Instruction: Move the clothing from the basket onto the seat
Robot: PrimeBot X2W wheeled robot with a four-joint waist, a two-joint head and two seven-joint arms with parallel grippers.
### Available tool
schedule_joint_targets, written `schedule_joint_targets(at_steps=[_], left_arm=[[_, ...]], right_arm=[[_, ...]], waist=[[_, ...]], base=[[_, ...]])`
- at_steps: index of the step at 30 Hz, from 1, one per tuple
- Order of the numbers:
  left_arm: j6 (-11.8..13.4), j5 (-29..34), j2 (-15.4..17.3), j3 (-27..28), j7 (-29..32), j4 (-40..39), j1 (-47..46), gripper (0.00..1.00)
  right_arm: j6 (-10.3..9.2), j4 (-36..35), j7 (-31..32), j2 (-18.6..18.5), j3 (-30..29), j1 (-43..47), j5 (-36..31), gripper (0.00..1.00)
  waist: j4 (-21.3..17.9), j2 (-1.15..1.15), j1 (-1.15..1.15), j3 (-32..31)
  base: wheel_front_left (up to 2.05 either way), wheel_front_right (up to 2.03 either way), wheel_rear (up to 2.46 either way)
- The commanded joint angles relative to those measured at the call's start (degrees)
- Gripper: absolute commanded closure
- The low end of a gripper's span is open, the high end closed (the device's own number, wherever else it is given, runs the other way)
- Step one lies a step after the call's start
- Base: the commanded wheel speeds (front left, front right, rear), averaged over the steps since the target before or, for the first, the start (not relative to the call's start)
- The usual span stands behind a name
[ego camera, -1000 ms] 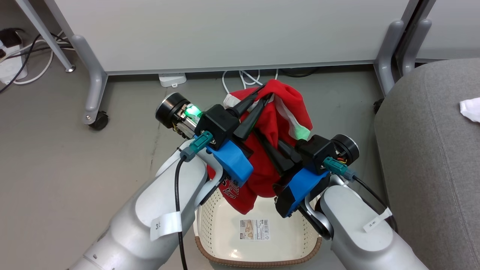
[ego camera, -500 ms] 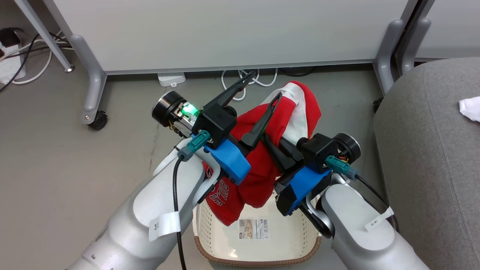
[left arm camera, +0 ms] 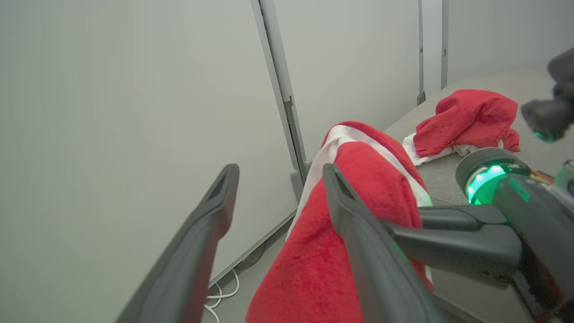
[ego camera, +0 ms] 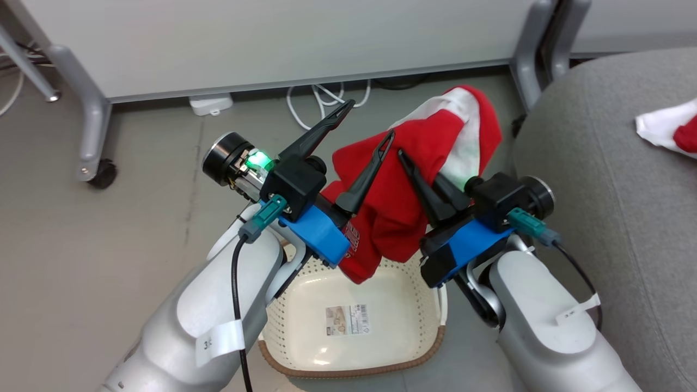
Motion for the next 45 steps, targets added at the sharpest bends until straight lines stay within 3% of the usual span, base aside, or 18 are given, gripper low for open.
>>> schedule_joint_targets(at_steps=[1,17,29,39,45], left_arm=[[-0.1,0.6,0.6,0.6,-0.3,-0.9,0.9,0.0],[-0.1,2.2,2.9,-0.1,-0.3,-4.4,3.6,0.0],[-0.1,2.7,4.1,-1.6,-0.3,-7.5,7.0,0.0],[-0.1,3.1,4.3,-2.1,-0.3,-8.4,8.3,0.0],[-0.1,3.7,4.8,-1.5,-0.3,-9.6,6.7,0.0]], right_arm=[[0.01,-1.4,0.0,-0.1,-1.7,1.0,-1.1,1.0],[0.01,-10.4,0.0,-0.1,-14.4,6.0,-4.0,1.0],[0.01,-17.8,0.0,0.0,-20.8,14.1,-3.7,1.0],[0.01,-21.0,0.0,0.0,-21.9,18.0,-3.2,1.0],[0.01,-23.3,0.0,-0.1,-22.2,14.5,-3.7,1.0]], waist=[[-2.7,0.0,0.0,1.7],[-15.2,0.0,0.0,5.6],[-22.0,0.0,0.0,5.8],[-23.9,0.0,0.0,5.4],[-23.4,0.0,0.0,7.2]], base=[[0.0,0.0,0.0],[0.0,0.0,0.0],[0.0,0.0,0.0],[0.0,0.0,0.0],[0.0,0.0,0.0]])
